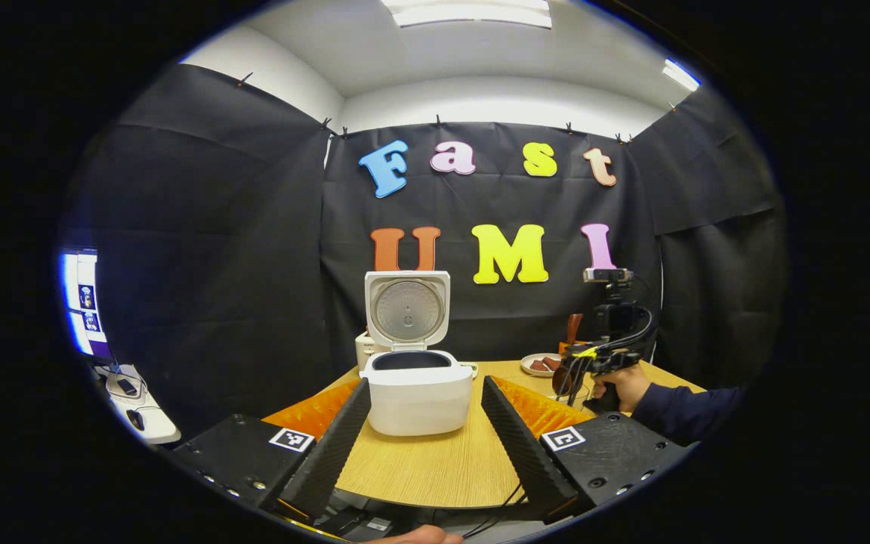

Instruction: Close the left gripper, press the button to open the rice cooker; take a wooden spoon from the chopstick holder with the right hand, scoop a spoonful of rice and pour it into the rice cooker, then put the wooden spoon back into the chopstick holder.

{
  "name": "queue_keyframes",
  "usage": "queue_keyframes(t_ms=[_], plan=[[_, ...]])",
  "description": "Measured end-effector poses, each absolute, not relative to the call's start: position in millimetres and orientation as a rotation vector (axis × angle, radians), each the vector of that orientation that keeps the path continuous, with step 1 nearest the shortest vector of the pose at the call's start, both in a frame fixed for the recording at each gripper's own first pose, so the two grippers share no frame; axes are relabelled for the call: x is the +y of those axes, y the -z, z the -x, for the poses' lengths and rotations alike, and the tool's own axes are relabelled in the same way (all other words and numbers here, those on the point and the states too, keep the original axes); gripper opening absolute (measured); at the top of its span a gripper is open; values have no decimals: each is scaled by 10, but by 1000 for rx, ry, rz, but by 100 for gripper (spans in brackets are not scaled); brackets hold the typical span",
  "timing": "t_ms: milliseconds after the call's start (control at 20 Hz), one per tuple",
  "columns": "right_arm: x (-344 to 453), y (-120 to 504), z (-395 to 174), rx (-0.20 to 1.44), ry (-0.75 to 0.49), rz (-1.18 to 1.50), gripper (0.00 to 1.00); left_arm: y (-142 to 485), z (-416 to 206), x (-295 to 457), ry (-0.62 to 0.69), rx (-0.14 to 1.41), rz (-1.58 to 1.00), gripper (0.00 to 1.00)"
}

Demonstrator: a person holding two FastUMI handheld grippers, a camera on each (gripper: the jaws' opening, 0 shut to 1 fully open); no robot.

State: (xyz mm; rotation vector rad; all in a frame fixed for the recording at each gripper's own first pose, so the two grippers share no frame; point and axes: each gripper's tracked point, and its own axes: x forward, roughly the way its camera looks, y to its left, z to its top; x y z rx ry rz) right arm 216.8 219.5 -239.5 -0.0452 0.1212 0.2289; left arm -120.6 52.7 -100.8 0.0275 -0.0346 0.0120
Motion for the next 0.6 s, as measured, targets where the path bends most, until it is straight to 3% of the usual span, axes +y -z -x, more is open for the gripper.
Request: queue_keyframes(t_ms=[100,400,600], plan=[[2279,2515,-2208,116,-243,49,11,1044,1196,542,-13,-28,-30,94],[2117,2704,-2398,101,-133,146,12,1133,1147,577,-23,-11,-20,94],[2396,2948,-2337,210,-235,42,12,1206,1118,619,-43,9,-33,94]])
